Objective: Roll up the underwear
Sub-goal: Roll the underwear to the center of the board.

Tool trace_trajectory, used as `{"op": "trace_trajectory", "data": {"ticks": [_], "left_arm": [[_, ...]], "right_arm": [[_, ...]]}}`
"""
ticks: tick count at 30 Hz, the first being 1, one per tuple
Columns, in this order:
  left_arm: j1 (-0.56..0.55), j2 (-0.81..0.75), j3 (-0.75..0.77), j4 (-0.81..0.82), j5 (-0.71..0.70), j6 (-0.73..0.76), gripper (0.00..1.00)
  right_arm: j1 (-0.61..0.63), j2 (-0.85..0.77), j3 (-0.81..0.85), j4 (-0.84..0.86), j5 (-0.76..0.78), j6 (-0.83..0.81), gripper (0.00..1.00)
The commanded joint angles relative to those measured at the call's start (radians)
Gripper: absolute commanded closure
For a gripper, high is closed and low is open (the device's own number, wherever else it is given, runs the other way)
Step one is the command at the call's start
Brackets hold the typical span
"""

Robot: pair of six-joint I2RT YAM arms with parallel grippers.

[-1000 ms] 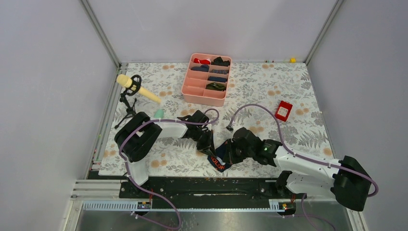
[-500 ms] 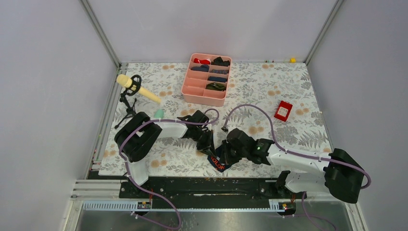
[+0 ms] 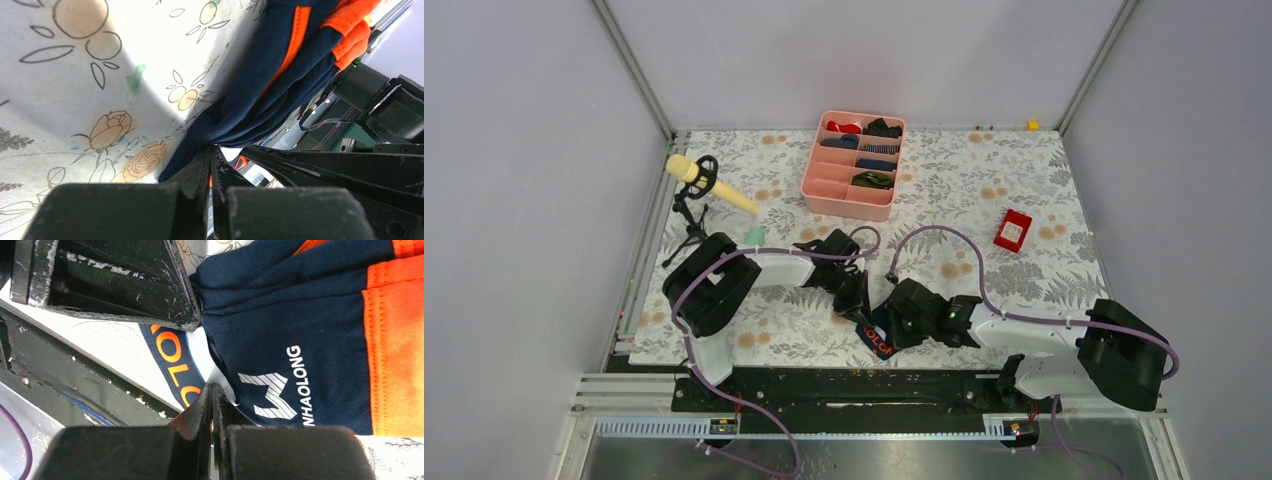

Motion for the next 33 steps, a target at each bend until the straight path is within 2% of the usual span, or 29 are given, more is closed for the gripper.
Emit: {"op": "trace_trajectory", "data": {"ticks": [1, 5, 10, 14, 17, 20, 26, 33], "left_arm": [[-0.018, 0.014, 0.005, -0.06, -0.053, 0.026, 1.0], [-0.025, 0.024, 0.009, -0.06, -0.042, 0.024, 1.0], [-0.026, 0.034, -0.008, -0.047, -0.024, 0.021, 1.0], [-0.027, 0.037, -0.021, -0.033, -0.009, 0.013, 1.0], [-0.028, 0.035, -0.025, -0.032, -0.007, 0.011, 1.0], [-0.029, 0.035, -0.029, -0.03, -0.007, 0.009, 1.0], [-0.031, 0.036, -0.026, -0.031, -0.005, 0.009, 1.0], [-0.031, 0.033, -0.028, -0.03, -0.005, 0.009, 1.0]], "right_arm": [[0.05, 0.035, 0.004, -0.074, 0.06, -0.018, 1.0], [0.095, 0.016, 0.05, -0.164, 0.143, -0.043, 1.0], [0.156, -0.099, 0.12, -0.27, 0.303, -0.056, 0.99], [0.233, -0.112, 0.199, -0.339, 0.428, -0.084, 0.78], [0.308, -0.069, 0.255, -0.362, 0.505, -0.123, 0.64], [0.404, 0.031, 0.328, -0.396, 0.574, -0.178, 0.56], [0.51, 0.229, 0.457, -0.459, 0.667, -0.225, 0.53], [0.518, 0.304, 0.456, -0.437, 0.657, -0.208, 0.51]]}}
